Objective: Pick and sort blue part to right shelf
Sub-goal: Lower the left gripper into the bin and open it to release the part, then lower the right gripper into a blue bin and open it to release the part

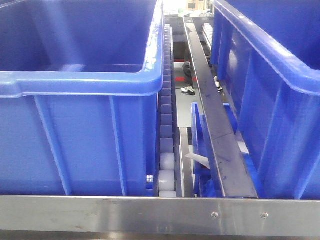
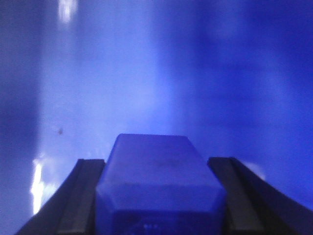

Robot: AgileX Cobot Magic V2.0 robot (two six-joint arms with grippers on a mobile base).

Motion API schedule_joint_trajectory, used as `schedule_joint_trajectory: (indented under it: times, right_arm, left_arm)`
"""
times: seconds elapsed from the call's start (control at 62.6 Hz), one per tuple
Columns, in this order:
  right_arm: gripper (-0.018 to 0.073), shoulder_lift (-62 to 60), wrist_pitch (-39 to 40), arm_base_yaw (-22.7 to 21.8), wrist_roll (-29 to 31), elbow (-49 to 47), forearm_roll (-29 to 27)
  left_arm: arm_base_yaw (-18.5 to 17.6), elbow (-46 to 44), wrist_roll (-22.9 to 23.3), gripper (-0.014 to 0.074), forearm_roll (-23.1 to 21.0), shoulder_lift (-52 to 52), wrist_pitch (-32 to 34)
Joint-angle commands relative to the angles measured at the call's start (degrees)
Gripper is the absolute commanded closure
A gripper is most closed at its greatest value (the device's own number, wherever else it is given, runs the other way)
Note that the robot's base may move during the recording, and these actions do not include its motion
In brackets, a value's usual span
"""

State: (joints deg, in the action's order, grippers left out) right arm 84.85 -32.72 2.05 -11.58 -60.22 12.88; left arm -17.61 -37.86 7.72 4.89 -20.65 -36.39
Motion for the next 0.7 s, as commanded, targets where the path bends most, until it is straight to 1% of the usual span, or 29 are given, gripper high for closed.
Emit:
schedule_joint_trajectory:
  times: [0.0, 0.176, 0.287, 0.383, 0.431, 0.479, 0.527, 0.687]
  right_arm:
    - [0.0295, 1.47, 5.83, -0.46, 0.54, -2.18, 1.42]
    - [0.0295, 5.72, 6.83, -0.46, 0.54, -2.18, 2.66]
    - [0.0270, 5.72, 5.64, -0.46, 0.54, -2.31, 2.93]
    - [0.0153, 5.72, 4.84, -0.46, 0.48, -2.66, 2.93]
    - [0.0084, 5.72, 4.35, -0.46, 0.48, -2.93, 2.93]
    - [-0.0004, 5.72, 3.43, -0.46, 0.48, -3.43, 2.98]
    - [-0.0054, 5.72, 2.52, -0.46, 0.48, -4.10, 3.04]
    - [-0.0010, 4.42, -0.83, -0.46, 0.48, -6.48, 3.08]
  left_arm:
    - [0.04, -1.55, 0.14, 0.0471, 0.06, -0.43, 4.23]
    - [0.04, -1.55, 0.14, 0.0472, 0.06, -0.43, 4.23]
    - [0.04, -1.55, 0.14, 0.0472, 0.06, -0.43, 4.23]
    - [0.04, -1.55, 0.14, 0.0472, 0.06, -0.43, 4.23]
    - [0.04, -1.55, 0.14, 0.0472, 0.06, -0.43, 4.23]
    - [0.04, -1.55, 0.14, 0.0472, 0.06, -0.43, 4.13]
    - [0.04, -1.55, 0.14, 0.0472, 0.06, -0.34, 3.71]
    - [0.04, -1.55, 0.14, 0.0472, 0.74, 0.73, 0.34]
